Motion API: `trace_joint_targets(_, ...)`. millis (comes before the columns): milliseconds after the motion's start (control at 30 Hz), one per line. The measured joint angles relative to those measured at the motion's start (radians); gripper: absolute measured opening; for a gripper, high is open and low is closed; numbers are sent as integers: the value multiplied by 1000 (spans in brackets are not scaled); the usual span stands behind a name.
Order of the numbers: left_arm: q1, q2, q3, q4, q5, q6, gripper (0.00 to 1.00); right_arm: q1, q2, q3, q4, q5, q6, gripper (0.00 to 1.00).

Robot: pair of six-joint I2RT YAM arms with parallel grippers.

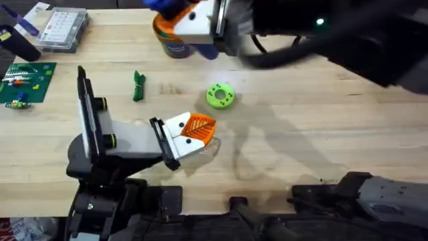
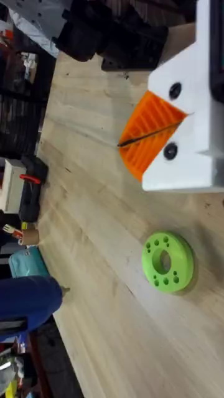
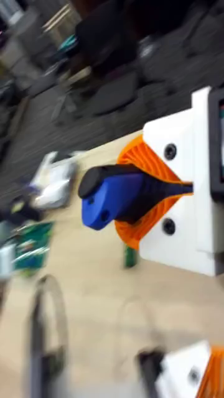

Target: Pick up the gripper from the table and insert it into the empty holder that is missing its gripper. Then pick up a screw, insert it into the mounting hole, and use the screwdriver to tighten it. Finally, clean up the table by picking up the vegetable and placing it into the bucket.

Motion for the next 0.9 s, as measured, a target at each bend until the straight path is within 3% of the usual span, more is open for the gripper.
trace_joint_targets(567, 0, 0, 0, 0, 0, 0, 14, -103, 229, 0, -42, 398, -346, 47)
trace_joint_targets(900, 0, 0, 0, 0, 0, 0, 14, -170, 365, 0, -45, 526, -435, 47)
